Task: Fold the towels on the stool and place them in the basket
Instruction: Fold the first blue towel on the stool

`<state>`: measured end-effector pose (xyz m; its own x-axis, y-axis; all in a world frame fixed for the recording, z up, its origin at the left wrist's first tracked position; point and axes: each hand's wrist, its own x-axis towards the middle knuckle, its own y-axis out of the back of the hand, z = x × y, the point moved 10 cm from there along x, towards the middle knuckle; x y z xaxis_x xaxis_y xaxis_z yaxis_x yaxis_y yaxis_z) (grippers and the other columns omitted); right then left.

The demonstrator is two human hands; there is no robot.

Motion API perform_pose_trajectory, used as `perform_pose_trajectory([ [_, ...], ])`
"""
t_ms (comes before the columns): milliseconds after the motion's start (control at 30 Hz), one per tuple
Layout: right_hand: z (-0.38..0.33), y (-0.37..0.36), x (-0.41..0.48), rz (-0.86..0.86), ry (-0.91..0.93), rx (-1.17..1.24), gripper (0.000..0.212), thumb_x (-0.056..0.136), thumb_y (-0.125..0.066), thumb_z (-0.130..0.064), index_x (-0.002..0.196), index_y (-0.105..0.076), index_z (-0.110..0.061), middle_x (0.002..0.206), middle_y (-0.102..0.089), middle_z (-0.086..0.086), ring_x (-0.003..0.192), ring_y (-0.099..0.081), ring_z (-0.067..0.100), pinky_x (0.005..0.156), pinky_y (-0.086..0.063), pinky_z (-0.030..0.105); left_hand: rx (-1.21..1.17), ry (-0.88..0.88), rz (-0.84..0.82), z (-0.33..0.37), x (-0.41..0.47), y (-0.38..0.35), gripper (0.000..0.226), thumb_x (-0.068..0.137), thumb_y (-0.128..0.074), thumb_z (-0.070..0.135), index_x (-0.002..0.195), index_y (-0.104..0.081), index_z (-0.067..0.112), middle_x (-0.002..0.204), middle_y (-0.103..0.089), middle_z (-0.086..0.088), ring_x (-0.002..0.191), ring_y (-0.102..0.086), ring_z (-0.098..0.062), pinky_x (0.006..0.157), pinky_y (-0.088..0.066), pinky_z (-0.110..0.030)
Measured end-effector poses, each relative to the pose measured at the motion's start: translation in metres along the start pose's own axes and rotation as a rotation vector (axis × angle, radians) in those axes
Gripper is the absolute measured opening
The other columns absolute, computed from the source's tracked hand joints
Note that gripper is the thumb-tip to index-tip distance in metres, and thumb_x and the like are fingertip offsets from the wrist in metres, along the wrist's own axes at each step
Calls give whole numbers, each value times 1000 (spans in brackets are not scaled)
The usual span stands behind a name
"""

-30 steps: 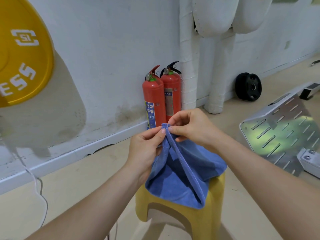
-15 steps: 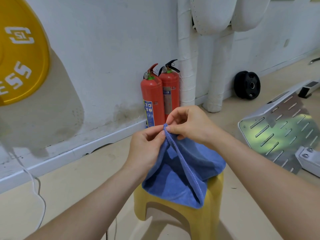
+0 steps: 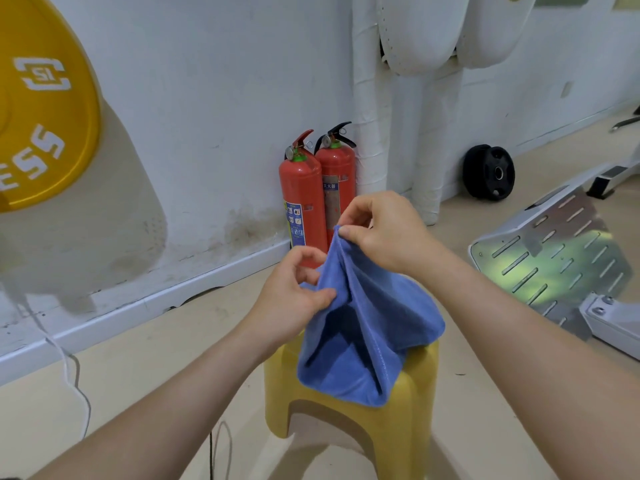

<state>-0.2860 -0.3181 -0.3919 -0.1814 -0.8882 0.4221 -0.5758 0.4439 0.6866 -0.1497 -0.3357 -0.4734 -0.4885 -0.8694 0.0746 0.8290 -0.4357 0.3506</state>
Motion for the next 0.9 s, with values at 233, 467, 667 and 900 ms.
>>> perform_pose_trajectory([
  [233, 14, 92, -11, 522, -56, 87, 8, 91, -47, -5, 93, -54, -9, 84, -55, -1, 80, -50, 19, 68, -32, 22, 423, 77, -73, -12, 6, 37, 36, 66, -43, -5, 70, -65, 24, 60, -62, 1, 52, -52, -16, 51, -43, -28],
  [467, -2, 153, -23, 676, -21, 25, 14, 94, -45, -9, 105, -53, -5, 92, -53, -1, 84, -46, 16, 73, -32, 26, 105, 167, 363, 4, 15, 147, 33, 73, -43, -14, 67, -59, 14, 65, -54, -6, 60, -41, -19, 52, -28, -24],
  [667, -6, 155, -7, 469, -13, -10, 7, 93, -49, -10, 92, -50, -16, 83, -52, -4, 86, -49, 18, 75, -33, 25, -502, -10, 30, 32, -1, 143, 43, 62, -38, -17, 68, -60, 20, 83, -66, -3, 66, -61, -15, 53, -43, -23],
  [900, 18, 136, -8, 220, -153, -32, 12, 96, -48, -12, 86, -51, -17, 85, -54, 2, 75, -50, 21, 64, -42, 28, 216, 25, -122, 24, -9, 119, 19, 61, -57, 17, 63, -75, 9, 71, -68, -8, 67, -62, -15, 62, -56, -22],
])
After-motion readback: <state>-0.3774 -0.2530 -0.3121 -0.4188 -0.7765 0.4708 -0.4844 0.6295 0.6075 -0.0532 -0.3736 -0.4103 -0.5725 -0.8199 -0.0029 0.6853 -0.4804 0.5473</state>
